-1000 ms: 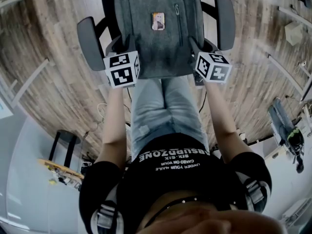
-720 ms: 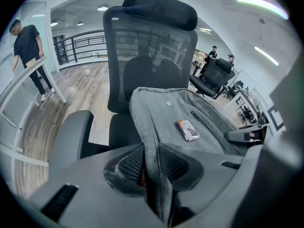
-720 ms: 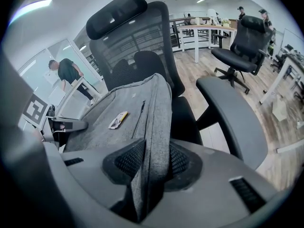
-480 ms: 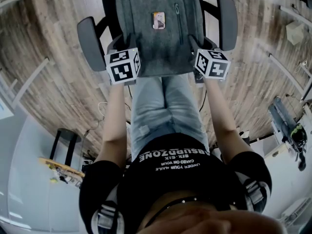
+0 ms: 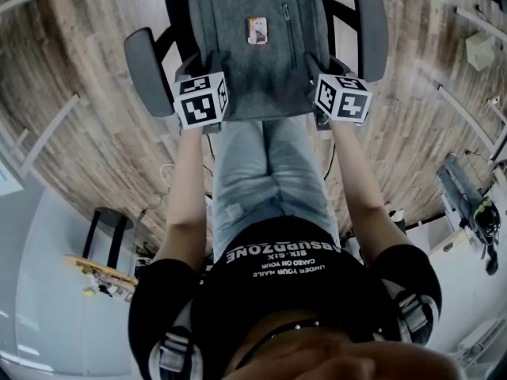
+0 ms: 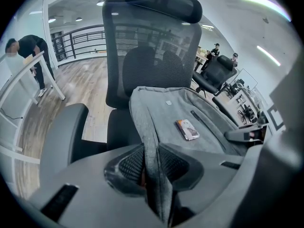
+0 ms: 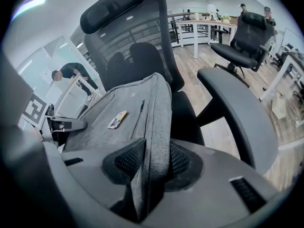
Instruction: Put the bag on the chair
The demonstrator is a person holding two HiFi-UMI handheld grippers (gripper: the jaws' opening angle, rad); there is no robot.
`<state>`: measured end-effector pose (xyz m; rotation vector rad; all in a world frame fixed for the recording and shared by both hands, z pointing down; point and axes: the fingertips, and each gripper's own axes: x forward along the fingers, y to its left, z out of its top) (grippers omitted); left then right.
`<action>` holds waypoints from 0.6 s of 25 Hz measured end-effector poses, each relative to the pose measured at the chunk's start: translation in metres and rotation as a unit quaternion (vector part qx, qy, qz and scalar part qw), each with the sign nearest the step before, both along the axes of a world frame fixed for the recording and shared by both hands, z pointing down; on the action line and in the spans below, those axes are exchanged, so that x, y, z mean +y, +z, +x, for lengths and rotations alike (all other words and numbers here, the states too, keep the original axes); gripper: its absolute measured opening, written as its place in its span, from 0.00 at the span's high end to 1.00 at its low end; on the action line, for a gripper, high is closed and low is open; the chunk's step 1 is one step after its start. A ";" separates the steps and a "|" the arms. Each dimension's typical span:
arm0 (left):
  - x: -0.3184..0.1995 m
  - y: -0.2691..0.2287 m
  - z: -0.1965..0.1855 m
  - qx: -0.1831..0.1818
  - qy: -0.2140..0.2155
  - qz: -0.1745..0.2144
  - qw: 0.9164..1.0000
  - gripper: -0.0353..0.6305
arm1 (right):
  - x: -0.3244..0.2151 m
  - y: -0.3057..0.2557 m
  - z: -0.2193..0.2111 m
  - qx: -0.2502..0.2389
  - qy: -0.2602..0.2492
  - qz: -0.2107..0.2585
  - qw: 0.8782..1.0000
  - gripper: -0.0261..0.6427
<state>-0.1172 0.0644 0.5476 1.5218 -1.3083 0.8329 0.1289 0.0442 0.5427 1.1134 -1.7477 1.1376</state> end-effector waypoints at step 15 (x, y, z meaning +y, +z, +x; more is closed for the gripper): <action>-0.001 0.020 0.002 0.003 -0.002 -0.012 1.000 0.80 | 0.000 0.021 0.002 0.008 -0.002 -0.013 1.000 0.77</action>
